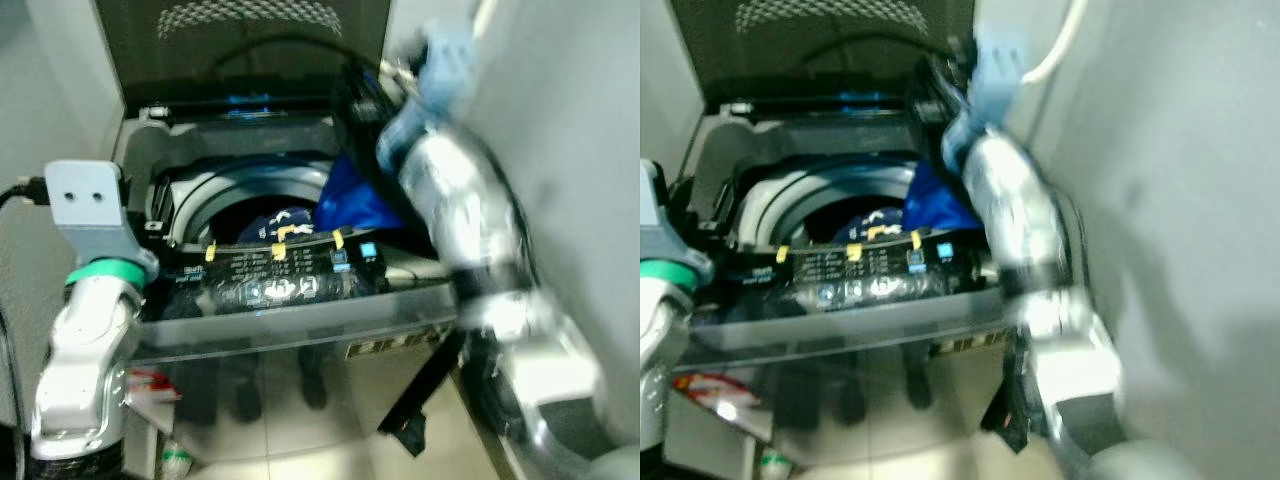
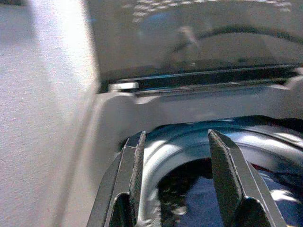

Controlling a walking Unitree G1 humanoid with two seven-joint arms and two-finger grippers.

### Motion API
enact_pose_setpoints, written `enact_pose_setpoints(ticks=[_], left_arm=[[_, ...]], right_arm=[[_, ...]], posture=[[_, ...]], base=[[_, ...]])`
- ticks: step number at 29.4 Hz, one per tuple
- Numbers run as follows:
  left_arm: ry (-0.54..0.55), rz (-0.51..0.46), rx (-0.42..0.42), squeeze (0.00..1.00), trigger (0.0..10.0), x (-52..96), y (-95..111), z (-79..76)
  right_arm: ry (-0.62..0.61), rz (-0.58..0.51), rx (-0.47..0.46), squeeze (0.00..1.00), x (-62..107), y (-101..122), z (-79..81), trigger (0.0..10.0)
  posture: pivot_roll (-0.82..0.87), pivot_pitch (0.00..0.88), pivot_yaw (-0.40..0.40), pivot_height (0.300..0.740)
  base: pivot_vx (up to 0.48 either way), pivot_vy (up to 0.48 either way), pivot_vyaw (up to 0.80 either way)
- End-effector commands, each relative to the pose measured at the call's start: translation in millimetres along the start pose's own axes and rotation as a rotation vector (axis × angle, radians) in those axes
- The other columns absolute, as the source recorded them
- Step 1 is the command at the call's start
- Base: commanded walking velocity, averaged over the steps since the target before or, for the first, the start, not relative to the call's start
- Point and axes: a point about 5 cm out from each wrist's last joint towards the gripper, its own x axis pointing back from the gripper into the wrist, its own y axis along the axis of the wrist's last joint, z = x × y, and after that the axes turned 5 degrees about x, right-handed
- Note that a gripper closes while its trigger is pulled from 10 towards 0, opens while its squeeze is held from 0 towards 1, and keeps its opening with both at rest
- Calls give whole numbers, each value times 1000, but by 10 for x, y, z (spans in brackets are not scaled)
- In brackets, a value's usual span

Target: Clothes washing

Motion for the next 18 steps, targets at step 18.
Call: enact_pose_setpoints(ticks=[18], left_arm=[[7, -13, -34, 0, 10000, -12, -2, 6]], right_arm=[[145, -298, -412, 0, -245, 1032, 223, 10000]], posture=[[156, 0, -5, 740]], base=[[0, 0, 0]])
